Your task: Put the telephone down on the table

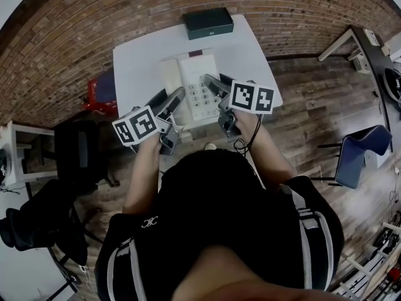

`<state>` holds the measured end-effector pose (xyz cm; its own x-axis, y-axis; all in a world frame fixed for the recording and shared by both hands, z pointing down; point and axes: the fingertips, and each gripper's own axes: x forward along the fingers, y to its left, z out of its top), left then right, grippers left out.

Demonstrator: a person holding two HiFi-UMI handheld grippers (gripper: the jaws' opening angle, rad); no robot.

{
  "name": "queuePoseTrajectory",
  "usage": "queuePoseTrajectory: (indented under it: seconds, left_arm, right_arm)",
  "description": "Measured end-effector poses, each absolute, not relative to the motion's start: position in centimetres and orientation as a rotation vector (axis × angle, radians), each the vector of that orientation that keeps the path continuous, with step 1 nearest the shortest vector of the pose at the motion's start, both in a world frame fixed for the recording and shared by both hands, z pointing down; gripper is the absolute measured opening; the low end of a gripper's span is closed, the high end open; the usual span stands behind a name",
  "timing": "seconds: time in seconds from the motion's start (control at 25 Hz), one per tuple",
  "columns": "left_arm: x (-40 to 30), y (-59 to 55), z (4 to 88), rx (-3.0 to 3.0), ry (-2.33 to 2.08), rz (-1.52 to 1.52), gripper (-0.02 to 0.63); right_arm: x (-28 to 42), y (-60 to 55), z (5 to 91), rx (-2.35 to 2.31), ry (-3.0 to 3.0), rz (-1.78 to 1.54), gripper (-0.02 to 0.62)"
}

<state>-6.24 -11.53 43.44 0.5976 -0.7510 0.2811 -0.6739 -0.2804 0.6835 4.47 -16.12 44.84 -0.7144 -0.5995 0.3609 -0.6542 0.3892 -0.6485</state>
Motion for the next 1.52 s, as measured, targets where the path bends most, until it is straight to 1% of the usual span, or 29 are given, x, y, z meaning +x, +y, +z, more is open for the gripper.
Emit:
queuePoseTrajectory:
  seconds: [0.32,0.84,1.52]
  left_arm:
    - [-6.4,-16.8,44.1,1.983,-1.146,-0.124,0.311]
    - [-8.6,-23.1,49.3,1.902,-1.091,-0.026,0.31]
    - [-11.9,-26.6,60.6,1.743,-1.039,0.065,0.306]
  right_arm:
    - [4.2,-21.7,45.5,1.114,-2.546,1.251,0.204]
    - [2.1,-27.4,51.1,1.143,-2.427,1.369,0.204]
    - [-1.2,-30.9,62.6,1.104,-2.279,1.462,0.204]
